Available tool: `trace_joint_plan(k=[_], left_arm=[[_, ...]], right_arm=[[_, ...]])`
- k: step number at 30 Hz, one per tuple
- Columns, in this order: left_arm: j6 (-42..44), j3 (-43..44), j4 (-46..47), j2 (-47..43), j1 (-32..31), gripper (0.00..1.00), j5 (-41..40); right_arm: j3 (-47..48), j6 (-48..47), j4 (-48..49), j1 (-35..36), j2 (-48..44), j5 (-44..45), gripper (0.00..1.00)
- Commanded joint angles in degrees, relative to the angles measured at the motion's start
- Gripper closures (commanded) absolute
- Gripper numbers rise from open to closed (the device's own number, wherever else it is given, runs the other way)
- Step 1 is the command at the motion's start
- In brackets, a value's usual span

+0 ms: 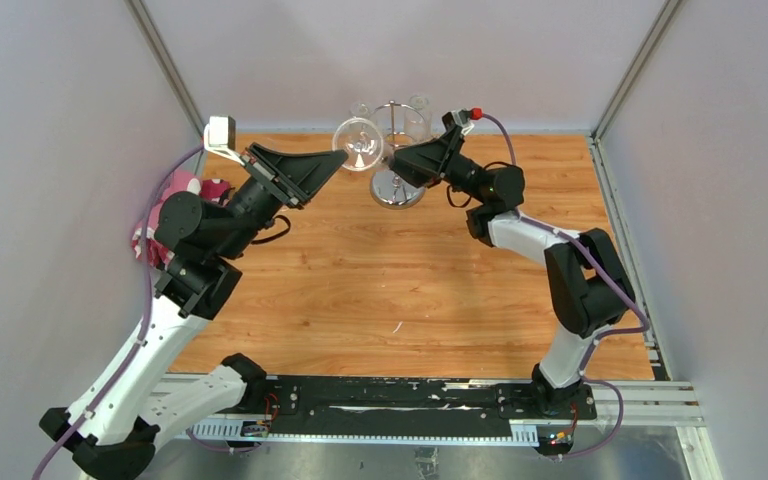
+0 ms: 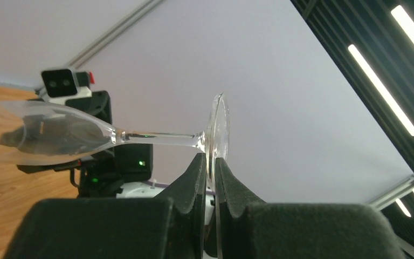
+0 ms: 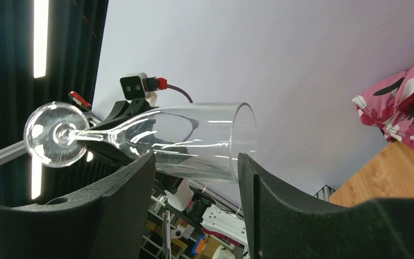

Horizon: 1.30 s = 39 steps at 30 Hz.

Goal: Take the wine glass off the wine glass rack

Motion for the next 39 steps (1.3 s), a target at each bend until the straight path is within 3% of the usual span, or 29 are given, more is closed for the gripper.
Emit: trace_joint_plan(k=[1,7,23,31,32,35,38,39], left_arm=[[1.3,-1.8,-2.0,-0.3,5.0,1.0,-1.8],[1.6,-2.4,-3.0,-0.6,9.5,1.0,-1.7],[0.9,-8.4,-0.3,3.8,11.0,1.0,0.2],[3.2,-10.8,-3.7,1.1,11.6,1.0,0.2],[3.2,-11.2,-3.7,0.8,11.6,1.0,0.3],[3.2,-11.6,-3.9,0.7,11.6,1.0,0.4],[3.3,-11.4,-3.6,1.0,11.6,1.0,0.9],[3.3,-11.4,-3.5,1.2,11.6,1.0,1.0]], right_arm=[[-2.9,-1.6,6.4,1.2,-7.5,0.4,0.39],[-6.2,-3.6,6.4,1.0,-11.4,0.5,0.39],[-8.2,-5.8,6.4,0.9,-16.2,1.1,0.44],[-8.3,-6.4,6.3,0.7,-16.5,2.0,0.47],[-8.2,-6.3,6.3,0.7,-16.2,1.9,0.5],[-7.9,-5.9,6.3,0.7,-15.1,1.9,0.7],[-7.2,-5.3,6.3,0.7,-13.9,1.7,0.98],[-7.1,-5.1,6.4,0.7,-13.7,1.7,1.0]])
